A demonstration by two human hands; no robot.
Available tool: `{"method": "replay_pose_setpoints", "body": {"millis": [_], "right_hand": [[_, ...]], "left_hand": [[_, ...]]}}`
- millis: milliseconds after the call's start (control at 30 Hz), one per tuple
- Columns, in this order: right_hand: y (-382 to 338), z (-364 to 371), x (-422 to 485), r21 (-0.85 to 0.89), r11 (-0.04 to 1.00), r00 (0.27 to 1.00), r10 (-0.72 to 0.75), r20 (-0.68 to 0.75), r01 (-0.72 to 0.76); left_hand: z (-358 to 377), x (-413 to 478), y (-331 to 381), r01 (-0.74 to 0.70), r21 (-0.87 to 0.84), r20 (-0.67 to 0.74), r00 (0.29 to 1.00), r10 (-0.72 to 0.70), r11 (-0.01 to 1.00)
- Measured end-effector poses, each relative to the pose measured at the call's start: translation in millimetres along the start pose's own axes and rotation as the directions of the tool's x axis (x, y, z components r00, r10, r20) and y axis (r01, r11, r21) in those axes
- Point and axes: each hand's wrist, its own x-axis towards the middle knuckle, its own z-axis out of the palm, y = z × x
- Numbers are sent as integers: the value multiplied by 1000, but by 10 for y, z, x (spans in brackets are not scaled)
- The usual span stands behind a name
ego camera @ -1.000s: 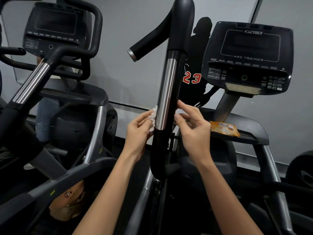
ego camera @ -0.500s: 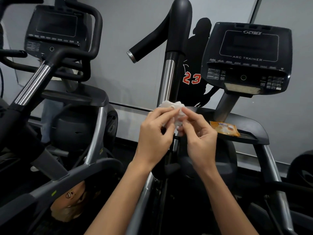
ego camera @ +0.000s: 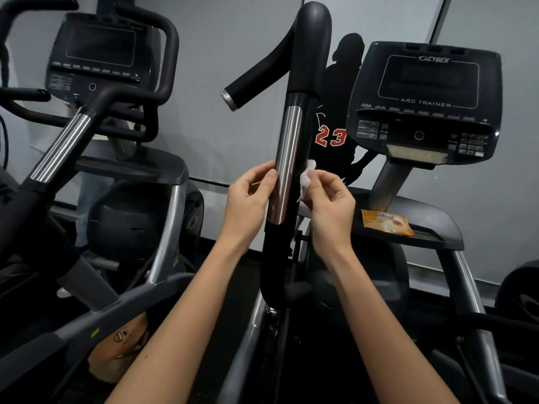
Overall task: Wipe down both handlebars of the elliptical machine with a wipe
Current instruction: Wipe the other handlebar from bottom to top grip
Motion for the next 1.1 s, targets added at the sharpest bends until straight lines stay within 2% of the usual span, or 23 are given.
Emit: {"method": "replay_pose_setpoints", "body": {"millis": [100,167,233,300,367,467,533,633,733,800,933,1000,1100], "right_hand": [[89,-72,-131,-72,997,999,-31,15,32],[163,-112,-270,-232,949,977,-205,51,211],[200,-109,-318,-361,828,903,-408,137,429],[175,-64,-263,-399,751,848,-499,179,526],[97,-9,-143,-375,807,887,-445,124,457],[-39,46,47,-247,943,973,-233,-11,223],[-42,43,114,-110,990,996,-85,-13,83],[53,-27,33,-101,994,999,-24,36,27],[179,-108,-227,-181,981,997,-76,-2,74],[234,-119,-371,-258,947,980,-200,-4,192],[250,-33,-303,-394,754,846,-512,151,526],[209,39,-173,-406,728,825,-547,143,553],[108,114,4,-354,801,864,-501,45,483]], "left_hand": [[18,19,-20,60,-101,28,998,-58,993],[18,30,-30,97,-154,30,995,-94,983],[13,38,-39,116,-172,30,993,-113,978],[9,48,-32,128,-172,38,992,-124,977],[5,51,-35,131,-184,46,991,-124,974],[2,44,-35,121,-183,60,992,-112,976],[-5,47,-43,118,-182,62,992,-108,976],[-4,45,-49,122,-192,61,992,-112,974],[4,47,-56,130,-195,55,991,-121,972],[4,50,-57,132,-189,48,991,-125,973],[-8,49,-53,149,-179,38,989,-145,973],[-18,51,-53,160,-187,55,987,-152,969],[-25,57,-53,150,-186,73,988,-139,971]]}}
